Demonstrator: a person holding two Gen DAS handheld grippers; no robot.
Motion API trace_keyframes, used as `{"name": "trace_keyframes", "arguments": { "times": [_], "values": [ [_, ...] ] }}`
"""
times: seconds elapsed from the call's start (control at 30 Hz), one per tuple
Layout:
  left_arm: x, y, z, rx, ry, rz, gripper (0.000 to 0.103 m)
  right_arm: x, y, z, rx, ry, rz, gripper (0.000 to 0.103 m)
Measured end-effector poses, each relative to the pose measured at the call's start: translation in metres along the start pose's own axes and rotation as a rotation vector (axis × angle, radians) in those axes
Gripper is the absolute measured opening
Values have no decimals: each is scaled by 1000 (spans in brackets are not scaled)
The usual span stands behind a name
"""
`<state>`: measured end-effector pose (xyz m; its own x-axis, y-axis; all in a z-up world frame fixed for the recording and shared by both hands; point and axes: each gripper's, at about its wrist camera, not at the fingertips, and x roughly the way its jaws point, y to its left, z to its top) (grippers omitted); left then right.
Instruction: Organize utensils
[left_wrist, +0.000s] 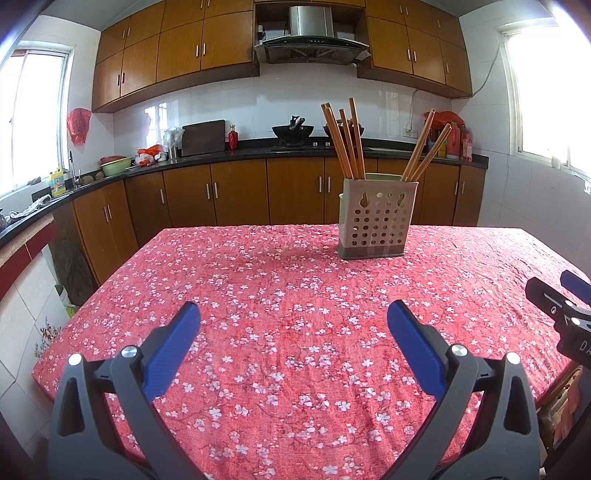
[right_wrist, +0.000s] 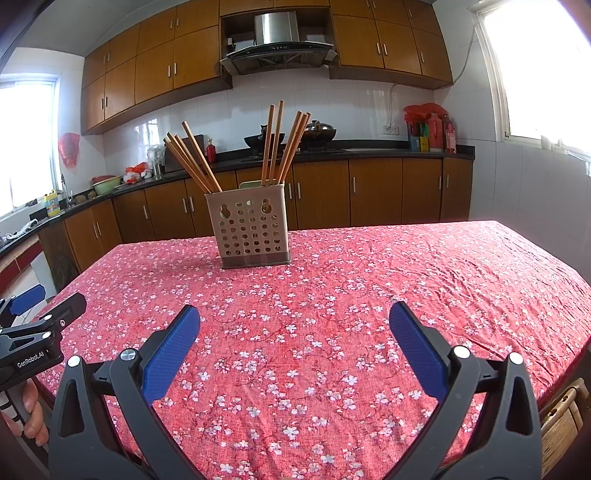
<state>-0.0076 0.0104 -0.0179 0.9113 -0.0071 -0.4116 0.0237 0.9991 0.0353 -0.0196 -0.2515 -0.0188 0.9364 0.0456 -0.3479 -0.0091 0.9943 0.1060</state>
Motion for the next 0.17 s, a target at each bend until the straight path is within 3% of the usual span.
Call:
{"name": "trace_keyframes", "arguments": {
  "times": [0.17],
  "values": [
    [1, 2, 2, -6, 6, 0, 99, -1, 0, -1, 1, 1, 0, 101]
  ]
}}
